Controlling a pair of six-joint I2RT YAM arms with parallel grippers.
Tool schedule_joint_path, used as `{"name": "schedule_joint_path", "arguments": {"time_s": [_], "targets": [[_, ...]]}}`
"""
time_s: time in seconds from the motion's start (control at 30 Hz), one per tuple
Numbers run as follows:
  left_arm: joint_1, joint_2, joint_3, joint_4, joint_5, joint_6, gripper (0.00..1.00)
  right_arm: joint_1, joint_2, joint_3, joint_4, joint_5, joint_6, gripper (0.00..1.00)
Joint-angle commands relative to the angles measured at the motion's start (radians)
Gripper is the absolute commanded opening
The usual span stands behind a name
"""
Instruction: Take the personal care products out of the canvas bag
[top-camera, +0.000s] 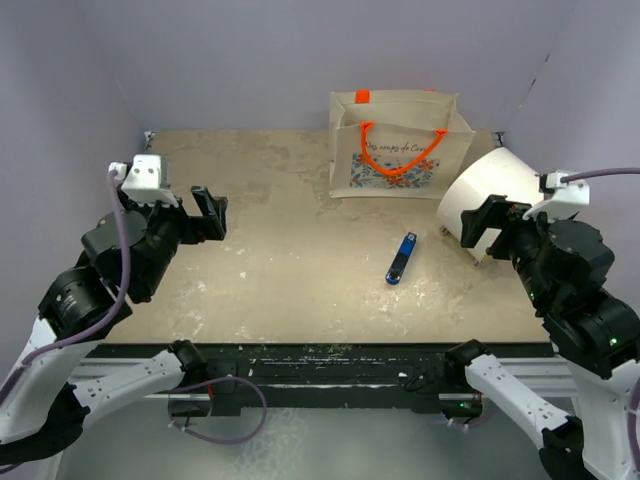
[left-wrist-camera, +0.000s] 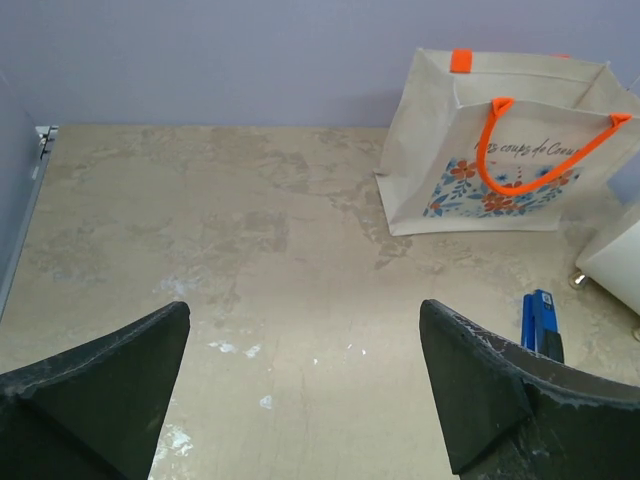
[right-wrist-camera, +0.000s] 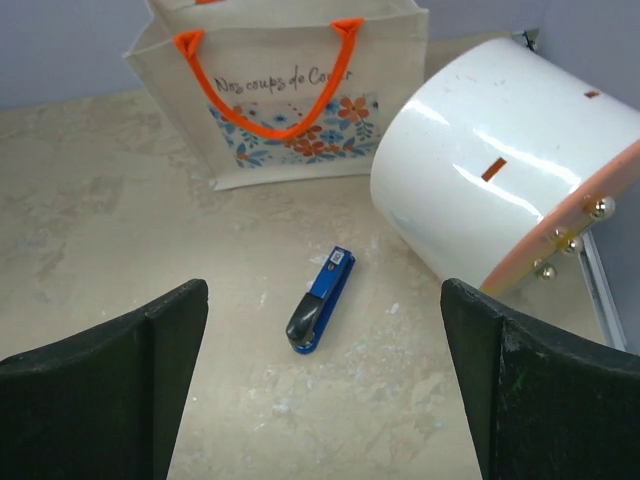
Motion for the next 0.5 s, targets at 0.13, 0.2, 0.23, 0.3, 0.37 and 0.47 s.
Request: {"name": "schedule_joint_path", "arguments": {"time_s": [0.13, 0.2, 0.23, 0.3, 0.37, 0.47], "targets": [[0.106, 0.011, -0.139, 0.245, 0.127, 0.043, 0.99, 0.001, -0.015, -0.108, 0.045, 0.106, 0.101, 1.0], [0.123, 0.02, -0.166, 0.296, 0.146, 0.055, 0.99, 0.001, -0.018, -0.131, 0.046, 0.125, 0.118, 1.0], [0.13, 0.027, -0.175, 0.318, 0.155, 0.062, 0.99, 0.001, -0.023, -0.141, 0.045, 0.13, 0.125, 1.0], [0.141, 0.044, -0.184, 0.356, 0.172, 0.076, 0.99, 0.001, -0.034, -0.163, 0.051, 0.122, 0.137, 1.0], [0.15, 0.062, -0.191, 0.401, 0.189, 0.092, 0.99, 0.001, -0.052, -0.185, 0.065, 0.12, 0.151, 1.0], [0.16, 0.09, -0.194, 0.47, 0.203, 0.123, 0.99, 0.001, -0.084, -0.218, 0.085, 0.112, 0.169, 1.0]]}}
